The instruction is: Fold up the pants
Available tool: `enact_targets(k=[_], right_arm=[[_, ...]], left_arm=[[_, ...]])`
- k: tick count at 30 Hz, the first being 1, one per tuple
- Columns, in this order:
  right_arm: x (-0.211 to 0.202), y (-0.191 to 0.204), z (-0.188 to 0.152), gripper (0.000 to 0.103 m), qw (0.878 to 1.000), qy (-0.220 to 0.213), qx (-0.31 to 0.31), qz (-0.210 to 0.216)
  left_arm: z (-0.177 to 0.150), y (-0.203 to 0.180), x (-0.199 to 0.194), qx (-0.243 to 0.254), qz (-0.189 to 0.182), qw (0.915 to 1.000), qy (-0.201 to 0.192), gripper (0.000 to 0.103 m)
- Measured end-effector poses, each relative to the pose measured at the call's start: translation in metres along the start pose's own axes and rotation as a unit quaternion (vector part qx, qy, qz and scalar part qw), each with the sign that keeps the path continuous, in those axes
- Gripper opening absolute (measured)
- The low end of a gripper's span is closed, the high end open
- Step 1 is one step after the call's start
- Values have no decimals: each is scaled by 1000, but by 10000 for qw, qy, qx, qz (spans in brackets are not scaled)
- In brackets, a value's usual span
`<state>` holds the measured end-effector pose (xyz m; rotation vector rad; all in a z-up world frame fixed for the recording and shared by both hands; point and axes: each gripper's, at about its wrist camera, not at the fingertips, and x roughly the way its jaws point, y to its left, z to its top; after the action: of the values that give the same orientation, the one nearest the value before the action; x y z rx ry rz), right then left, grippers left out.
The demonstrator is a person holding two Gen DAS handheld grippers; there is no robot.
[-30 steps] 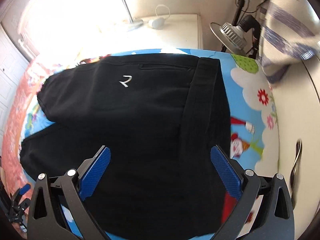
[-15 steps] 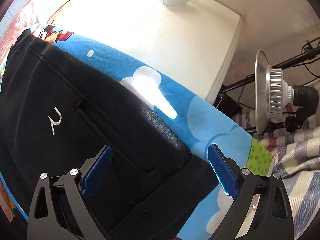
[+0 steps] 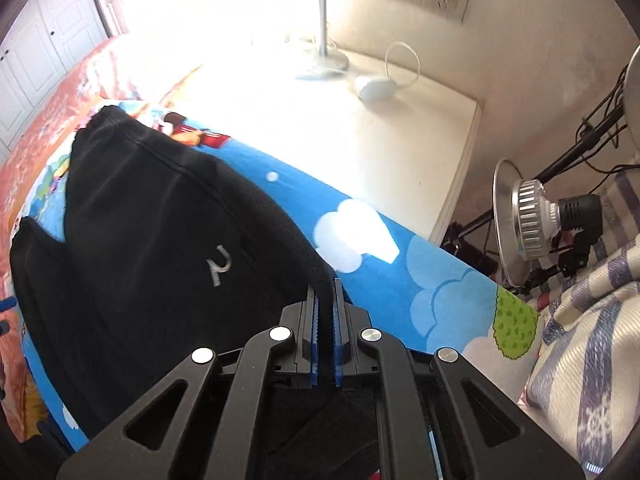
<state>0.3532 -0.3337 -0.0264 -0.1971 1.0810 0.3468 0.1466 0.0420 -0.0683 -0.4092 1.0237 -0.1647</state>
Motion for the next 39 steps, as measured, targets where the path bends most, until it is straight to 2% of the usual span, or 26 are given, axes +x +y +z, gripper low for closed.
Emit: enact_targets(k=[3, 5, 6, 8, 10, 12, 16, 23, 24, 25, 26, 28, 31, 34, 36, 37, 39], right_arm=[[-46, 54, -44, 8, 9987, -446, -220, -73], [-65, 88, -82, 8, 9975, -648, -260, 94], [-70, 103, -100, 8, 9973, -670, -241, 151], [-65, 125, -135, 8, 9973, -645, -169, 314], [-51, 143, -160, 8, 9979, -515, -25, 395], [-35, 152, -176, 8, 9983, -419, 98, 400], [-31, 153, -187, 7, 9975, -490, 313, 413], [-42, 154, -182, 8, 9979, -517, 134, 365], [-43, 154, -182, 8, 9980, -505, 103, 362], [-43, 154, -181, 8, 9981, -491, 84, 359], [-44, 153, -181, 7, 9982, -482, 57, 355], [-49, 150, -183, 7, 9985, -470, 51, 287], [-62, 138, -194, 7, 9984, -477, 198, 212], [-74, 128, -217, 7, 9980, -427, 427, 159], [-74, 122, -236, 8, 9969, -313, 700, 156], [-69, 117, -247, 10, 9955, -203, 916, 149], [-60, 108, -267, 24, 9916, -59, 1272, 214]], left_arm=[[17, -7, 6, -26, -457, 9989, -22, 100], [30, -11, 8, -67, -897, 9959, -103, 98], [37, -11, 11, -119, -1135, 9934, -119, 92], [55, -7, 25, -315, -1680, 9853, -45, 81], [77, 2, 51, -682, -2267, 9715, 146, 63], [100, 8, 82, -1002, -2563, 9608, 336, 59], [136, 25, 120, -1445, -1934, 9693, 456, 50], [176, 45, 163, -1838, -1677, 9656, 749, 50], [176, 48, 174, -1949, -1635, 9636, 823, 42], [179, 52, 184, -2022, -1645, 9613, 889, 15], [181, 62, 182, -2018, -1707, 9604, 883, 5], [180, 57, 157, -1890, -1981, 9600, 579, 5], [150, 51, 80, -1741, -2243, 9588, -57, 5], [77, 53, 10, -1496, -2267, 9615, -415, 5], [21, 59, -9, -1429, -2199, 9642, -403, 5], [-6, 65, -9, -1492, -2163, 9645, -274, 5], [-47, 80, 6, -1623, -2040, 9654, 41, 5]])
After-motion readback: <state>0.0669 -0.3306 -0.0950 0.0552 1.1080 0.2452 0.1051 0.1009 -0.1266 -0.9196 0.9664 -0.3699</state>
